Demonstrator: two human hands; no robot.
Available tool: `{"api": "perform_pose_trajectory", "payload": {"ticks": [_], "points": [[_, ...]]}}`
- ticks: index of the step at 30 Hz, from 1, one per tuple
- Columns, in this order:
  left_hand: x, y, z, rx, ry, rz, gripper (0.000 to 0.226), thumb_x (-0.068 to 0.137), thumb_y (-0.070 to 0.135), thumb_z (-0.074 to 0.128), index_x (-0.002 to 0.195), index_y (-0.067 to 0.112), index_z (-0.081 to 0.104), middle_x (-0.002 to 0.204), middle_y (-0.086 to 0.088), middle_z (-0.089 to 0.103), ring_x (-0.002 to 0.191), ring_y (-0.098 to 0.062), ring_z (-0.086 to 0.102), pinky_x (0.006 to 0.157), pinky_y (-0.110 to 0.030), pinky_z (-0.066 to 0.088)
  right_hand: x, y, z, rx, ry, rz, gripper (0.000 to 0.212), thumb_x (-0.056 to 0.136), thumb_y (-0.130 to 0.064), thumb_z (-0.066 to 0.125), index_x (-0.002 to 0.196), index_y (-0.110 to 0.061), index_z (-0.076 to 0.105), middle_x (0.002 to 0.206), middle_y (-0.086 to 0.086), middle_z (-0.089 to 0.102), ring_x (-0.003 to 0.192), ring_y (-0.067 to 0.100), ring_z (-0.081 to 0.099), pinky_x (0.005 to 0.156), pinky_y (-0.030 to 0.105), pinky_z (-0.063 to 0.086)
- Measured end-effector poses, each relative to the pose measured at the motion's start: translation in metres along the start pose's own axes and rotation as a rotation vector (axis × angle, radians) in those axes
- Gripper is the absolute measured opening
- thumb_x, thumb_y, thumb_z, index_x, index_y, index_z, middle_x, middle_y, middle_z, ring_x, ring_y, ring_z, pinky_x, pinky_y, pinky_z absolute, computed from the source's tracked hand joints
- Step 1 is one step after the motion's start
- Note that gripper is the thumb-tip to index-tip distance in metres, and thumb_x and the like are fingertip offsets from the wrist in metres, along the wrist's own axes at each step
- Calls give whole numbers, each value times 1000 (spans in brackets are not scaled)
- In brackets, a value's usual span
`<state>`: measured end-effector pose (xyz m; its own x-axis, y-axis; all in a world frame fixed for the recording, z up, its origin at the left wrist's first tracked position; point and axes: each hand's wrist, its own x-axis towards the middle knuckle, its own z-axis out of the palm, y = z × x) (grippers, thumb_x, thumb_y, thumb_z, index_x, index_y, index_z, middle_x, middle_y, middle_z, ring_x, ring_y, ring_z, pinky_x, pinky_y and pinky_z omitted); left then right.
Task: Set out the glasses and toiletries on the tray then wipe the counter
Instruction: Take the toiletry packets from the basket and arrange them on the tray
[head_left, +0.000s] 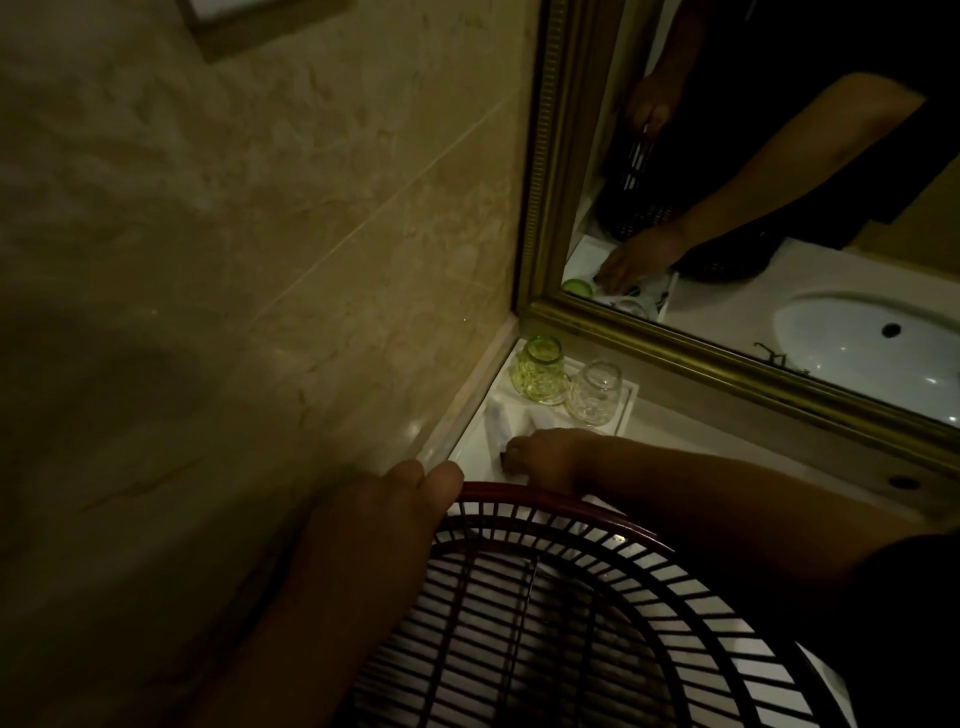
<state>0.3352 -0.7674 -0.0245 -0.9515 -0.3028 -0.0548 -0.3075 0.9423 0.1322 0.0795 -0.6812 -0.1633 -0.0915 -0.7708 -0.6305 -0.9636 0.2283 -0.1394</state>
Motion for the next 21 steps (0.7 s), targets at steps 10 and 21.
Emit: {"api": "perform_pose_trajectory", "payload": {"ticks": [10, 21], "points": [[1, 1, 2, 23, 37, 1, 18, 82, 34, 48, 100, 35, 46, 82, 8, 57, 58, -9, 38, 43, -19, 17, 3, 6, 7, -246, 28, -108, 53, 99, -45, 54, 149, -36, 37, 146, 5, 41, 118, 33, 50, 85, 46, 51], [-1, 1, 1, 19, 50, 6, 26, 81, 37, 38, 103, 33, 51, 83, 8, 59, 58, -11, 48, 46, -23, 29, 10, 5, 7, -547, 209, -282, 32, 101, -37, 49, 126, -22, 62, 117, 8, 62, 109, 31, 55, 83, 41, 44]]}}
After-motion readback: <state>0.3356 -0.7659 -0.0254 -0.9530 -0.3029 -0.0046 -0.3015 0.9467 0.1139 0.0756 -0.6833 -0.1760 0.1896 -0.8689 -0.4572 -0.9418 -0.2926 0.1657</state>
